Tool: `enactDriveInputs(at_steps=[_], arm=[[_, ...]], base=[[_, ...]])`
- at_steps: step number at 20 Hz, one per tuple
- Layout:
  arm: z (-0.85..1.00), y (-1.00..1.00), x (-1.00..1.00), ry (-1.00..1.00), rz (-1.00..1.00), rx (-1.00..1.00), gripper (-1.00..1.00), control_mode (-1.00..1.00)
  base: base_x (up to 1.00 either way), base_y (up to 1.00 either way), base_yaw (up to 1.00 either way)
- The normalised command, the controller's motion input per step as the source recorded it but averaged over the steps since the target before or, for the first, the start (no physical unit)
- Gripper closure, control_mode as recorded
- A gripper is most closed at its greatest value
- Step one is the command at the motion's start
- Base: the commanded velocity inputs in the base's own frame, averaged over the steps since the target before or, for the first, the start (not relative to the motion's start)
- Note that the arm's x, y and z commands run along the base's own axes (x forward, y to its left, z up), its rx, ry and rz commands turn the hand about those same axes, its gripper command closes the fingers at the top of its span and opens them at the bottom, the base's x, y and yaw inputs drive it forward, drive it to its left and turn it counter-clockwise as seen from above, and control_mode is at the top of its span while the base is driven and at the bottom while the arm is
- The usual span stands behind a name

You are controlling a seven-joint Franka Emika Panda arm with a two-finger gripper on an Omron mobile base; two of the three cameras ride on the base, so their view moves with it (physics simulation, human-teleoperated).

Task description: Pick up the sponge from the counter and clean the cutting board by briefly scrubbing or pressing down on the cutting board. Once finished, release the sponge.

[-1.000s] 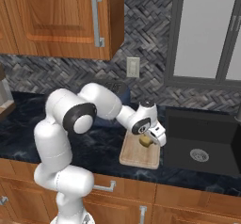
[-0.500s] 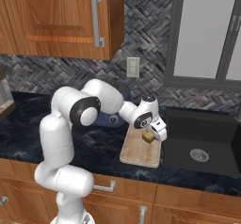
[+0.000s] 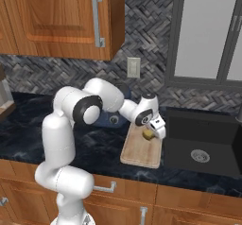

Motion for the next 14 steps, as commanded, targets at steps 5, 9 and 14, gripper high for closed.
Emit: enactDriveInputs(at_steps=[5, 9, 14], arm=[[-0.08, 0.31, 0.0, 0.0, -0.09, 0.0, 1.0, -1.0], [-0.2, 0.4, 0.0, 0.0, -0.1, 0.0, 1.0, -1.0], [-0.16, 0.48, 0.0, 0.0, -0.09, 0.0, 1.0, -1.0]], base=[[0.0, 0.0, 0.0], [0.0, 0.0, 0.0], [0.0, 0.0, 0.0]])
